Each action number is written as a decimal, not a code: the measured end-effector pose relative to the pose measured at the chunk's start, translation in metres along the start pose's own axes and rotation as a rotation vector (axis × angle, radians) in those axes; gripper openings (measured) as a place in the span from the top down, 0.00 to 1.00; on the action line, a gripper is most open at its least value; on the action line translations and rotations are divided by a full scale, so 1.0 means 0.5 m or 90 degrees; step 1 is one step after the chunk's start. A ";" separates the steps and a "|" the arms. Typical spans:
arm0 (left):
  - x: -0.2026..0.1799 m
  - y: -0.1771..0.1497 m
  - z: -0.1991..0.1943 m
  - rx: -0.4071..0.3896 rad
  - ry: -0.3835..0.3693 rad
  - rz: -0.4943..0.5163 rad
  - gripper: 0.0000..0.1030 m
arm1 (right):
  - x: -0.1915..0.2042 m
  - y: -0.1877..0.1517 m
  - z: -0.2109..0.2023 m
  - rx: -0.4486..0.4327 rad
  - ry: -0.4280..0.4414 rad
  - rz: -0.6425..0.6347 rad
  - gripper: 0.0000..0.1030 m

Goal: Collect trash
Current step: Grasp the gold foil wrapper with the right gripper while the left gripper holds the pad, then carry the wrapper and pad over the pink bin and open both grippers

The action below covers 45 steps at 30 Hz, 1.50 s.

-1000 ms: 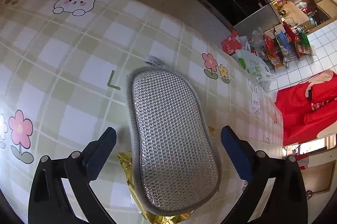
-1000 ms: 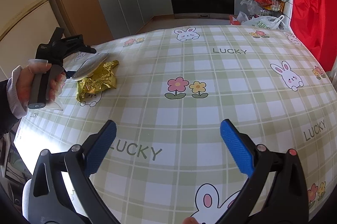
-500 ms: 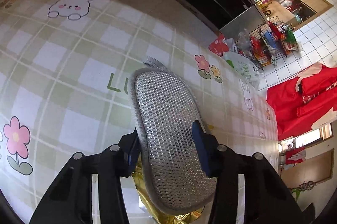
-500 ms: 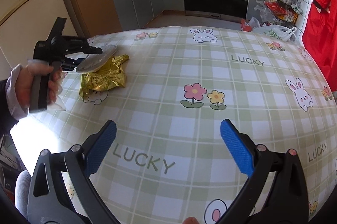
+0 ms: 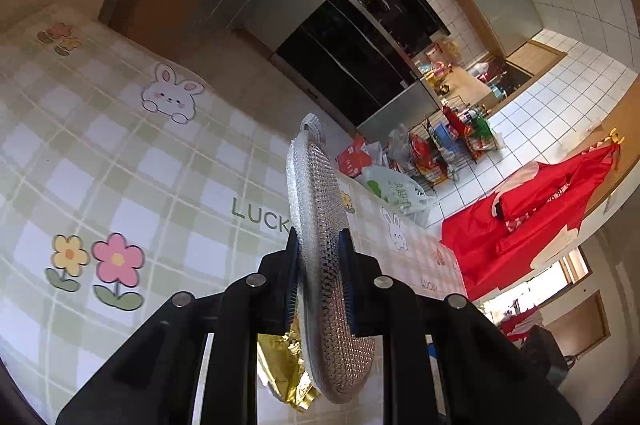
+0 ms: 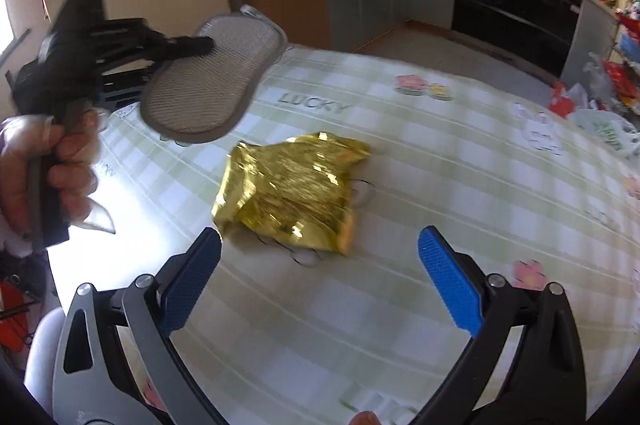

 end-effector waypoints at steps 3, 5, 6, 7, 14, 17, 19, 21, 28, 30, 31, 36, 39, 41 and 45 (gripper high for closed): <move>0.014 0.004 -0.078 -0.028 0.020 0.018 0.82 | 0.010 0.029 0.043 -0.001 -0.009 0.014 0.05; 0.026 0.000 -0.126 -0.040 0.046 0.035 0.82 | 0.011 0.041 0.072 0.016 -0.005 0.030 0.05; 0.033 -0.004 -0.147 -0.045 0.060 0.044 0.82 | 0.011 0.044 0.088 0.029 -0.009 0.035 0.05; 0.041 -0.009 -0.163 -0.047 0.067 0.047 0.82 | 0.012 0.047 0.099 0.037 -0.013 0.040 0.05; 0.078 -0.054 -0.238 -0.056 0.093 0.059 0.82 | 0.002 0.043 0.152 0.084 -0.057 0.071 0.05; 0.072 -0.073 -0.254 -0.060 0.086 0.064 0.82 | 0.009 0.040 0.157 0.092 -0.063 0.069 0.06; 0.069 -0.082 -0.269 -0.068 0.079 0.060 0.82 | 0.025 0.031 0.161 0.106 -0.066 0.049 0.07; 0.065 -0.093 -0.285 -0.077 0.071 0.056 0.83 | 0.040 0.028 0.150 0.099 -0.057 0.032 0.14; 0.007 -0.145 -0.318 -0.075 0.055 0.094 0.83 | 0.063 0.025 0.053 0.027 -0.073 0.011 0.16; -0.010 -0.157 -0.329 -0.078 0.044 0.094 0.83 | 0.065 0.023 0.006 -0.004 -0.080 0.013 0.16; -0.018 -0.163 -0.336 -0.080 0.040 0.092 0.83 | 0.067 0.016 -0.023 -0.022 -0.080 0.020 0.16; -0.075 -0.195 -0.377 -0.085 0.022 0.094 0.83 | 0.067 -0.022 -0.177 -0.094 -0.057 0.051 0.16; -0.116 -0.219 -0.405 -0.085 0.014 0.104 0.83 | 0.079 -0.049 -0.267 -0.141 -0.043 0.042 0.16; -0.144 -0.238 -0.424 -0.084 0.008 0.109 0.83 | 0.080 -0.076 -0.328 -0.168 -0.041 0.039 0.16; -0.199 -0.275 -0.464 -0.088 -0.005 0.119 0.83 | 0.072 -0.141 -0.437 -0.213 -0.040 0.060 0.16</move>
Point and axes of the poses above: each gripper's, at about its wrist camera, not at the fingertips, and z roughly the way its jaws point, x to its left, y to its top, the point moved 5 cm from there along z, roughly the way its jaws point, and after that the axes turned 3 degrees about -y, right-handed, at the moved point
